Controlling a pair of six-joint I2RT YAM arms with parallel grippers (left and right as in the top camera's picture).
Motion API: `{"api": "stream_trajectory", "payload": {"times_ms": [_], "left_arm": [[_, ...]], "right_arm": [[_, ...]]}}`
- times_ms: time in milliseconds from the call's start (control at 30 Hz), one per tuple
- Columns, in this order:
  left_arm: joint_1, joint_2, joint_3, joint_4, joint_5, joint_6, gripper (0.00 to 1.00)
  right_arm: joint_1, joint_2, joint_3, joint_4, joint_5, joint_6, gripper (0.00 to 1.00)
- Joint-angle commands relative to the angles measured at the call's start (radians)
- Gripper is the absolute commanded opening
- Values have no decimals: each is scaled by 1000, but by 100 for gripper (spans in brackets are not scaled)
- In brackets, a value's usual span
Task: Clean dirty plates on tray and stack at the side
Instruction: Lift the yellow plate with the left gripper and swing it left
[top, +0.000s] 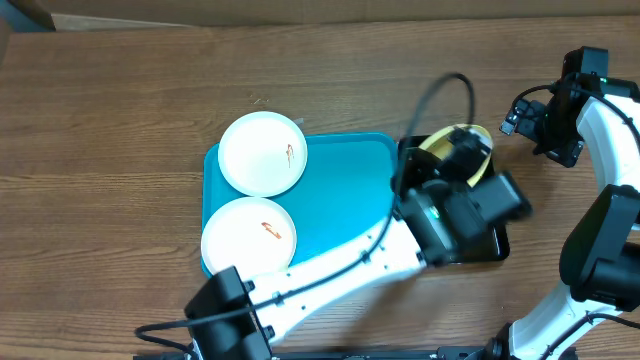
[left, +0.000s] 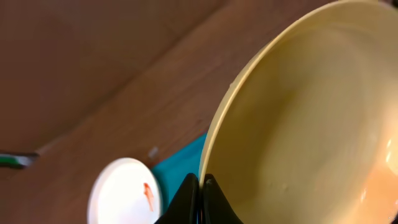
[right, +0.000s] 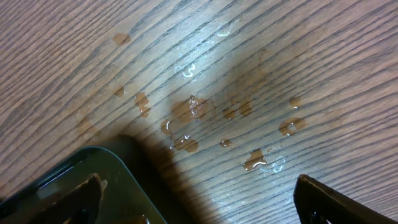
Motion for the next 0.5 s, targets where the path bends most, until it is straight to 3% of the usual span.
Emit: {"api": "stream_trajectory", "payload": {"times_ms": [0, 467], "left_arm": [[-47, 6, 29, 19, -247, 18, 4], [-59, 6, 29, 90, -364, 55, 4]], "right_arm": [[-4, -9, 19, 3, -6, 1, 100], [-4, -9, 19, 3, -6, 1, 100]]}}
